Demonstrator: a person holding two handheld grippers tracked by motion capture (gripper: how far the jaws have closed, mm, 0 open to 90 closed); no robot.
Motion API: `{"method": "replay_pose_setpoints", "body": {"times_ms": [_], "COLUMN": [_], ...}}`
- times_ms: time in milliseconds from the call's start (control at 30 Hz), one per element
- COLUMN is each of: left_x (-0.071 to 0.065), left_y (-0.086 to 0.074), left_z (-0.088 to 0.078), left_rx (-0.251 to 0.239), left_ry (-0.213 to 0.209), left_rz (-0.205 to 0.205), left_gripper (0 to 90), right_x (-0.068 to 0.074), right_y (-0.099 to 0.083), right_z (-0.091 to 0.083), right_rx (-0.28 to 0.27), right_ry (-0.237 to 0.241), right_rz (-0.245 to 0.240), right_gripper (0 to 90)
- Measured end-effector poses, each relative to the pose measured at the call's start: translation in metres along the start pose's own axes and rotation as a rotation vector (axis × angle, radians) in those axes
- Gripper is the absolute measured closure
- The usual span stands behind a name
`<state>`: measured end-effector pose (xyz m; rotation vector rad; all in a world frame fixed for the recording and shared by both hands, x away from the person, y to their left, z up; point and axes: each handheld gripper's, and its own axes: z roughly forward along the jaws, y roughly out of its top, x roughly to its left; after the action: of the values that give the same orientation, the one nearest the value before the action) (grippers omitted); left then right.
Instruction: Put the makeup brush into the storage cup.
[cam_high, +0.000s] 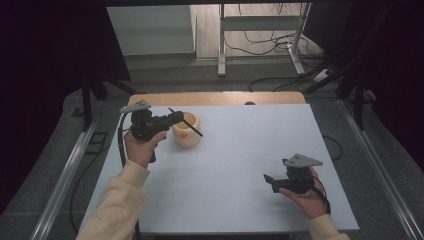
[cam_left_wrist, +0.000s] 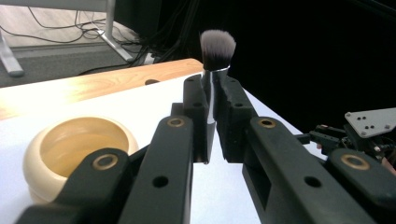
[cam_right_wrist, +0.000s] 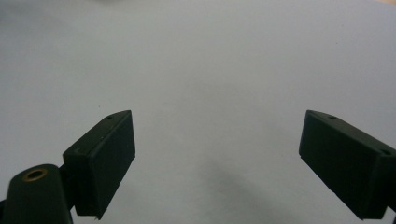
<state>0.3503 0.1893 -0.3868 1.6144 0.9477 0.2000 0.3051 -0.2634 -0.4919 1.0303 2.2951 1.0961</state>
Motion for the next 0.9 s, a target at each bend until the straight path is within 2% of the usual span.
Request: {"method": "replay_pose_setpoints", "body": {"times_ms": [433,900], "left_x": [0.008,0.022], "left_y": [0.015,0.020], "left_z": [0.001,0.000], "left_rx": [0.002,0.009], "left_ry": [0.039,0.091], "left_rz": [0.003,-0.009], "left_gripper": [83.3,83.3], "right_x": [-0.001,0.000], "right_y": [-0.001,-0.001], "right_z": [0.000,0.001], "right_rx": [0.004,0.010], "right_ry": [0.000,-0.005], "right_rz": [-0.002,-0.011], "right_gripper": [10.6,10.7]}}
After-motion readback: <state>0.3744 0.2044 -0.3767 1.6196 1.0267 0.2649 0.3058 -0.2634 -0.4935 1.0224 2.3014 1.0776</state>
